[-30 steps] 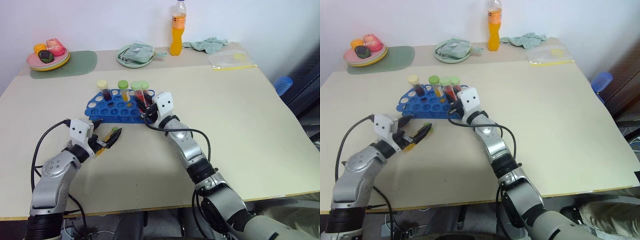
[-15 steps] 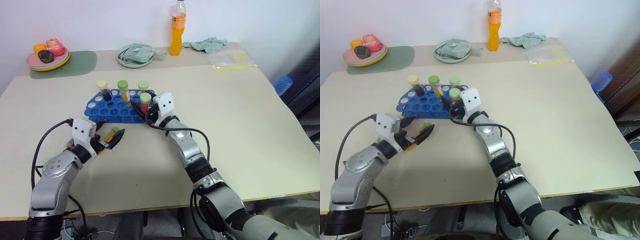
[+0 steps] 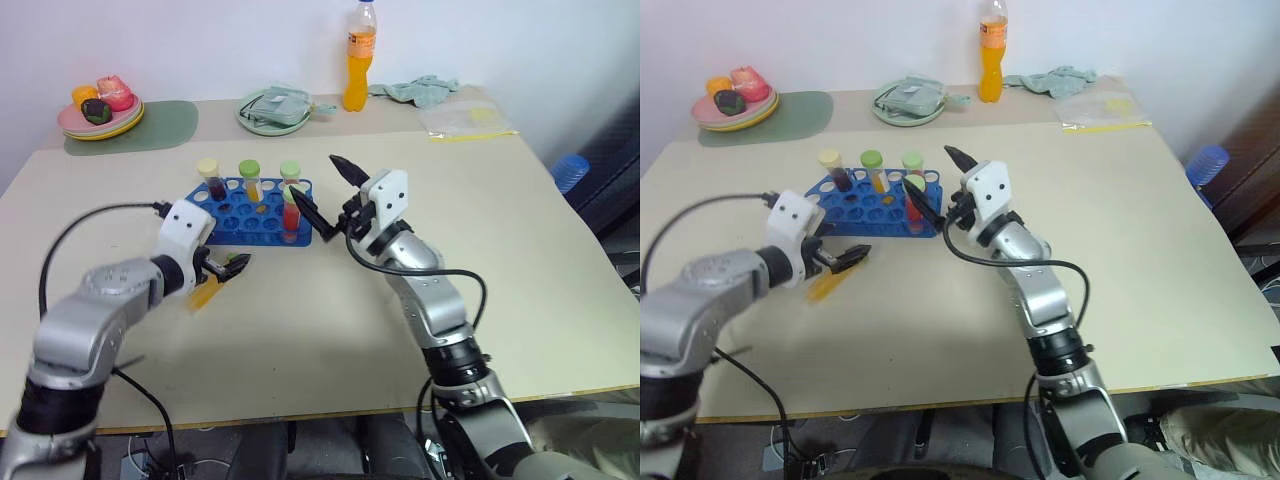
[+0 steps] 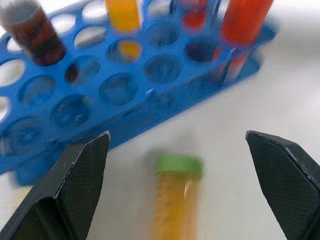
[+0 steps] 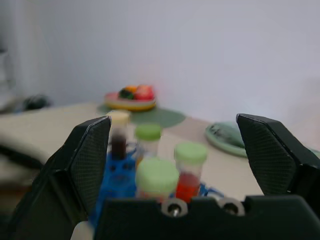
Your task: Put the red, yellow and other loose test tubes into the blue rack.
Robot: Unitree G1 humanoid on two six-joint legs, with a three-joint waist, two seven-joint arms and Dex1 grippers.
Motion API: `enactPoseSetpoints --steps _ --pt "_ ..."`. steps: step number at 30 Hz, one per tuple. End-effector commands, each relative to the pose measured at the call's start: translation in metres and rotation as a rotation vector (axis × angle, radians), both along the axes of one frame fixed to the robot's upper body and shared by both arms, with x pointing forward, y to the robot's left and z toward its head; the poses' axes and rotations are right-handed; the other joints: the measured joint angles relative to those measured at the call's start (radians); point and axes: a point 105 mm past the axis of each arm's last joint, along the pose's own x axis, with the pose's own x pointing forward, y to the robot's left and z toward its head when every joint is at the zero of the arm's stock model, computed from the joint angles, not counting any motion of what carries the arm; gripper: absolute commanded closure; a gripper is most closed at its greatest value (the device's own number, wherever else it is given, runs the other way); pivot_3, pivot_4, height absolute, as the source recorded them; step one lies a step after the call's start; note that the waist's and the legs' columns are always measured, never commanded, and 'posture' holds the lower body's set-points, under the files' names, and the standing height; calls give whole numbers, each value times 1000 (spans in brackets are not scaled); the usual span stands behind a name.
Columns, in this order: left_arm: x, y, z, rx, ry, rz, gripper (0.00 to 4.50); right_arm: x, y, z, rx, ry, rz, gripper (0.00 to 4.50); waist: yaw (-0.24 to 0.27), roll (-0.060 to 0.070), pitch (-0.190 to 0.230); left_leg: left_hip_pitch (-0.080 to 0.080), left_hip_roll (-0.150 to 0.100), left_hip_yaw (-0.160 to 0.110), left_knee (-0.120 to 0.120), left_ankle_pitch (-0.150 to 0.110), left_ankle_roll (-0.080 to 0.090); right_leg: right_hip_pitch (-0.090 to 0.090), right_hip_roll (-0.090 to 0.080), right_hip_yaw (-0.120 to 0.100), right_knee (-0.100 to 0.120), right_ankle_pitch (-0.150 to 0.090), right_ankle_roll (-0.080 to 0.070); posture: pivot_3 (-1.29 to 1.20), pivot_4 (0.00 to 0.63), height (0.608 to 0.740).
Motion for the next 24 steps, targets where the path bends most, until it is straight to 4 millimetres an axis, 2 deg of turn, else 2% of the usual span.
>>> enactPoseSetpoints --steps 1,5,10,16,17,19,23,24 --pt "-8 8 -8 112 228 52 0 -25 -3 3 -109 -11 143 76 -1 0 0 0 0 0 -1 0 0 0 0 0 -1 0 0 0 150 740" --pt "-7 2 -9 41 394 5 0 -45 -14 -12 -250 44 254 76 -3 0 0 0 0 2 0 0 0 0 1 0 -1 0 0 0 150 740" --pt "-2 10 -24 194 452 -8 0 -52 -13 -21 -297 73 290 76 -1 -1 1 0 1 2 0 0 0 0 1 0 0 -1 0 0 150 740" --pt "7 12 -32 245 470 -30 0 -56 -5 -25 -298 72 298 76 7 -1 1 -1 0 2 1 0 0 0 0 0 -1 -1 0 0 150 740" --pt "7 12 -32 246 475 -37 541 -57 -3 -26 -295 72 299 0 7 -1 1 -1 0 2 1 0 0 0 0 0 -1 -1 0 0 150 740" --pt "7 11 -33 247 478 -46 1324 -58 0 -27 -292 73 300 0 5 -1 1 -1 0 2 1 0 0 0 0 0 -1 -1 0 0 150 740" --pt "6 13 -32 245 476 -45 3436 -59 3 -29 -292 81 314 0 2 -1 1 -1 0 2 1 0 0 0 0 -1 0 -1 0 0 150 740" --pt "5 15 -31 246 471 -47 3731 -59 3 -30 -293 82 317 0 1 -1 1 -1 0 2 1 0 0 0 0 -1 0 -1 0 0 150 740"
